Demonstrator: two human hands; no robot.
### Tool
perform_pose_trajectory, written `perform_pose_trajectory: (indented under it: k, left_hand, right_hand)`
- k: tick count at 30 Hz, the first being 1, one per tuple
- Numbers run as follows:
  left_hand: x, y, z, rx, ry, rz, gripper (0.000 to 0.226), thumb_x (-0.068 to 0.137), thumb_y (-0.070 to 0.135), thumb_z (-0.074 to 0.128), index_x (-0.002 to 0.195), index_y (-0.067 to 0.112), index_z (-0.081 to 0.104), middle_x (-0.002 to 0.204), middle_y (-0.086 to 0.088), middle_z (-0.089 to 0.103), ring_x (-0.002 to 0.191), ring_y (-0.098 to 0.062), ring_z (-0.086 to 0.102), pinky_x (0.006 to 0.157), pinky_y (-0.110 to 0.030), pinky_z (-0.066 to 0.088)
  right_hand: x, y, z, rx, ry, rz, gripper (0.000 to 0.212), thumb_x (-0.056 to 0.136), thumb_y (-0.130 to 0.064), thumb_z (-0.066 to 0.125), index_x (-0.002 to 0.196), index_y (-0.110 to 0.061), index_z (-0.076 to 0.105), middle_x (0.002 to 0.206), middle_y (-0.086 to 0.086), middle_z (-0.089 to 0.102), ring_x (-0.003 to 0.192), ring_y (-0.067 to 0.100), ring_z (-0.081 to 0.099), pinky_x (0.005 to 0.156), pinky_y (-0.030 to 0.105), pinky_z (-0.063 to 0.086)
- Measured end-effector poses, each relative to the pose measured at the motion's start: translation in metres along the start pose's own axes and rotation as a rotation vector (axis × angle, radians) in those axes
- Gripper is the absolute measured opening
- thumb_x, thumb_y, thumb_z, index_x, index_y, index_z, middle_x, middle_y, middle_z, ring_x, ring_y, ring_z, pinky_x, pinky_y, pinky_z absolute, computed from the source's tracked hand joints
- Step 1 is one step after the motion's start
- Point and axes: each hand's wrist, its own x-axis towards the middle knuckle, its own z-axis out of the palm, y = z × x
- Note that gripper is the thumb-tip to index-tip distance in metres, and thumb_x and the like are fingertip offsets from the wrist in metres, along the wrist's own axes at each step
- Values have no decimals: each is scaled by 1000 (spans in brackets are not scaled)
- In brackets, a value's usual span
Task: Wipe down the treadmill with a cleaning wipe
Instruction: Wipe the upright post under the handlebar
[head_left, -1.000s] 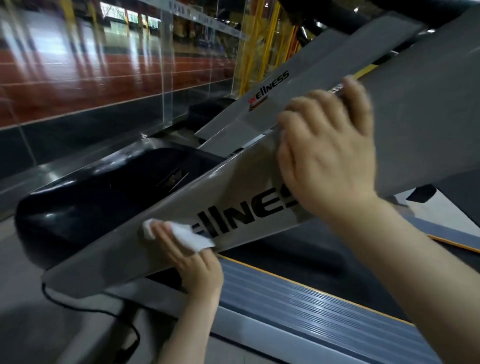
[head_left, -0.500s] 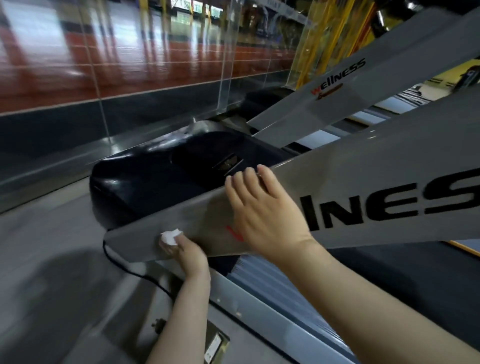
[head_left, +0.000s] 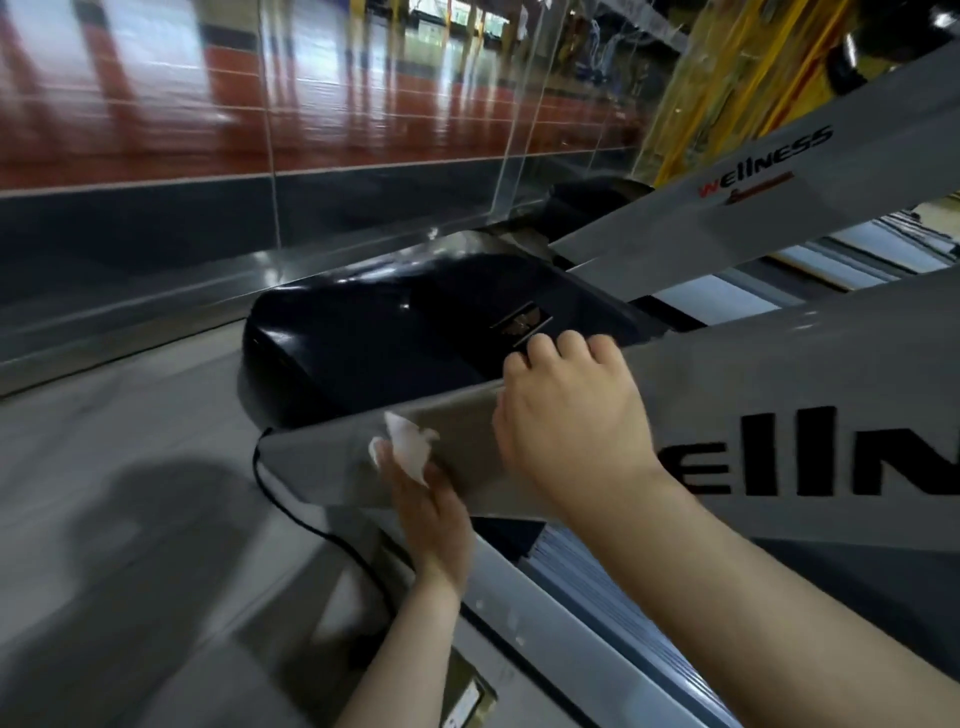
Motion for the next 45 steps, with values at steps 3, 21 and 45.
perform_pose_trajectory:
  k: [3,21,45]
  left_hand:
    - [35,-34,-21,-146,34,-263,68,95,63,36,152,27,25,154,-17,36,136,-33,43,106,-41,45]
    - [49,-74,-28,-282,146,-382,89,87,80,34,154,21,28,157,1,32,143,-17,32,120,-42,23]
    - [142,-119,-75,-527,472,-621,44,106,18,32,143,-1,43,143,-21,49,132,-35,47,94,-30,41]
  right_hand:
    - [27,-32,19,-33,-216,-104,29,99,-29,42,113,-9,58,109,12,61,97,32,58,75,38,35]
    - [41,-54,84,-239,-97,-81,41,87,-41,55,65,-7,63,56,16,61,49,29,58,55,34,47]
    - [84,-138,133,-101,-346,-228,60,106,-40,13,101,-7,62,88,10,66,81,28,64,81,40,51]
